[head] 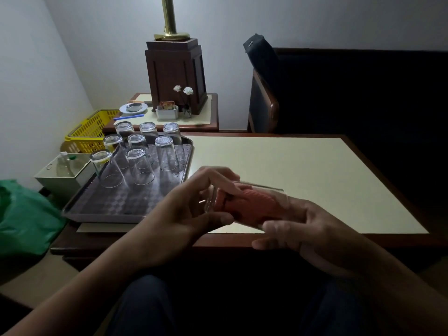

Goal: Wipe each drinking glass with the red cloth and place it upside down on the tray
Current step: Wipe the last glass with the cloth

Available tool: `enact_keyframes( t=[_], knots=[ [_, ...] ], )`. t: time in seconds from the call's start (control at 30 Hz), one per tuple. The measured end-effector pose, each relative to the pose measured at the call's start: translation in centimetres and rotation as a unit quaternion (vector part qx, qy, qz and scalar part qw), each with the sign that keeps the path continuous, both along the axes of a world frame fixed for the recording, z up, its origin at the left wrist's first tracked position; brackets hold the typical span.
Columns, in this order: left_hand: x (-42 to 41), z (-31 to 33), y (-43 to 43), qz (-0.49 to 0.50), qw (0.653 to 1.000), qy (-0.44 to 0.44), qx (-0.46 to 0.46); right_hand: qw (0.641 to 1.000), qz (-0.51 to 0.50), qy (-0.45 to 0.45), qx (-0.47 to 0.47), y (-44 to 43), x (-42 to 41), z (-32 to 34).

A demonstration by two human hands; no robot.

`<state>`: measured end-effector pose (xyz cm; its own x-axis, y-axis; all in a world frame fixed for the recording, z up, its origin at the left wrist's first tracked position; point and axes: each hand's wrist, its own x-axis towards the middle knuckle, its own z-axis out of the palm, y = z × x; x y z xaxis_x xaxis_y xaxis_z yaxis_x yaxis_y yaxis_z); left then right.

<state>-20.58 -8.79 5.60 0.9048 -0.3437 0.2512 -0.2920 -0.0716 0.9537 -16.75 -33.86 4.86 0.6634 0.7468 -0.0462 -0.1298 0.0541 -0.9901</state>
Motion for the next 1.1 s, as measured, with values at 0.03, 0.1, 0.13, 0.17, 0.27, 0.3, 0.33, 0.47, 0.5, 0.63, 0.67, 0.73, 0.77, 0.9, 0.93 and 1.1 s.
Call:
enact_keyframes(
  t=[0.03, 0.1, 0.13, 0.17, 0.27, 0.3, 0.33, 0.47, 0.5, 0.63, 0.67, 0.73, 0.77, 0.9, 0.93, 1.1],
  knots=[
    [0.0, 0.0, 0.0, 0.002, 1.000, -0.005, 0.005, 1.000, -0.019, 0.019, 0.008, 0.0, 0.1, 0.1],
    [0.2, 0.0, -0.1, 0.027, 0.999, 0.045, -0.010, 0.997, -0.061, -0.042, -0.021, -0.2, 0.2, 0.2],
    [0.3, 0.1, -0.4, 0.029, 0.993, 0.110, -0.038, 0.991, -0.071, -0.100, -0.052, -0.3, 0.1, 0.2],
    [0.3, 0.2, -0.7, 0.018, 0.981, 0.180, -0.074, 0.983, -0.072, -0.147, -0.078, -0.2, 0.0, 0.3],
    [0.5, -0.2, -0.8, 0.023, 0.971, 0.220, -0.088, 0.979, -0.044, -0.172, -0.099, -0.3, -0.2, 0.3],
    [0.5, -0.4, -0.6, 0.027, 0.981, 0.181, -0.067, 0.987, -0.028, -0.137, -0.076, -0.3, -0.2, 0.3],
    [0.4, -0.5, -0.4, 0.019, 0.991, 0.129, -0.043, 0.995, -0.015, -0.086, -0.046, -0.2, -0.1, 0.3],
    [0.2, -0.7, 0.0, 0.008, 0.998, -0.015, 0.059, 0.998, -0.025, 0.049, 0.018, -0.2, 0.5, -0.4],
    [0.1, -0.7, -0.2, 0.021, 0.997, -0.011, 0.069, 0.998, -0.041, 0.040, 0.016, -0.1, 0.6, -0.6],
    [0.3, -0.2, -1.2, 0.031, 0.972, 0.228, -0.052, 0.980, -0.068, -0.165, -0.092, 0.1, 0.3, -1.0],
    [0.4, -0.1, -1.2, 0.035, 0.964, 0.253, -0.069, 0.973, -0.063, -0.191, -0.112, 0.0, 0.3, -1.1],
    [0.4, -0.4, -0.9, 0.054, 0.976, 0.205, -0.051, 0.984, -0.029, -0.152, -0.089, 0.1, 0.2, -1.4],
    [0.3, -0.6, -0.7, 0.053, 0.987, 0.147, -0.029, 0.994, -0.005, -0.100, -0.048, 0.1, 0.2, -1.5],
    [0.2, 0.0, 0.0, 0.013, 0.999, -0.013, 0.048, 0.997, -0.007, 0.054, 0.046, 0.2, 0.5, -1.3],
    [0.2, 0.0, 0.0, 0.018, 0.998, -0.003, 0.052, 0.999, -0.028, 0.023, 0.029, 0.2, 0.5, -1.1],
    [0.2, -0.2, -1.0, 0.030, 0.972, 0.230, -0.041, 0.971, -0.079, -0.201, -0.104, 0.0, 0.2, -0.8]
  ],
)
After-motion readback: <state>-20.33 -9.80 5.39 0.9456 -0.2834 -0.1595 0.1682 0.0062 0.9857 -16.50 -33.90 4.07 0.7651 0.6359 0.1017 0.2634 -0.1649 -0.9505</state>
